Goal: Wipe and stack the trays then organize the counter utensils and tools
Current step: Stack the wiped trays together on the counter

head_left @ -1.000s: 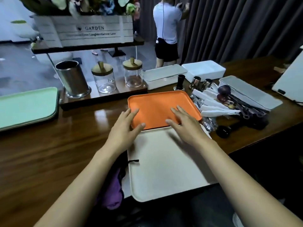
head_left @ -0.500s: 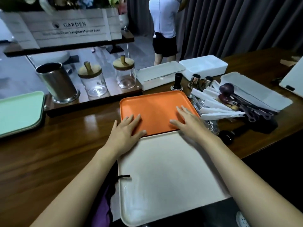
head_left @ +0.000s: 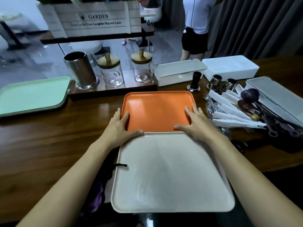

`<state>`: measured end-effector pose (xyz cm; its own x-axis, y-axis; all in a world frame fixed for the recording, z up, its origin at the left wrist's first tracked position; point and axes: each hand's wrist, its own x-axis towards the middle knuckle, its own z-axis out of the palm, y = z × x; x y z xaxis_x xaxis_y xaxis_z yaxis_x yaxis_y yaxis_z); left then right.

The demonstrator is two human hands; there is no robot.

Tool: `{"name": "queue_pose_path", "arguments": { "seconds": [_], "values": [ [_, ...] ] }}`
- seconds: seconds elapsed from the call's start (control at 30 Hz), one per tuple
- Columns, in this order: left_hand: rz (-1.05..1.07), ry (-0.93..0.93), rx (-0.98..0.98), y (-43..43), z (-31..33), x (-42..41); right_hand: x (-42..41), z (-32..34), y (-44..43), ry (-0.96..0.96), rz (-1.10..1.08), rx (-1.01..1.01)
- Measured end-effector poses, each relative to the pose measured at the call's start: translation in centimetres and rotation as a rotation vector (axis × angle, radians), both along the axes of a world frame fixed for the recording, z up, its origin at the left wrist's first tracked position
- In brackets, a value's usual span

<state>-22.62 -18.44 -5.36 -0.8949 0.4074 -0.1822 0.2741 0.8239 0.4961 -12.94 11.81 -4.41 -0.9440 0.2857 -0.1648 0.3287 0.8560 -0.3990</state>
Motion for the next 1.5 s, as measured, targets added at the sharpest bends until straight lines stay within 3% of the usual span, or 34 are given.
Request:
{"name": "queue_pose_path", "arguments": {
  "seconds": [0.47, 0.8, 1.27, 1.5],
  "values": [
    [0.075, 0.075, 0.121, 0.1, 1.1, 2.1, 0.9, 0.6, 0.7, 0.063, 0.116, -0.143],
    [0.089, 0.145, 0.171, -3.4, 3.4, 3.9, 2.3, 2.6, -2.6, 0.107, 0.117, -0.124],
    [0.260, 0.155, 0.188, -25.8, 5.2, 3.9, -2.5, 3.7, -23.9, 0.072, 0.316, -0.076],
    [0.375, 0.158, 0.175, -36.2, 5.7, 4.3, -5.8, 4.5, -34.0, 0.160, 0.424, -0.055]
  ]
}}
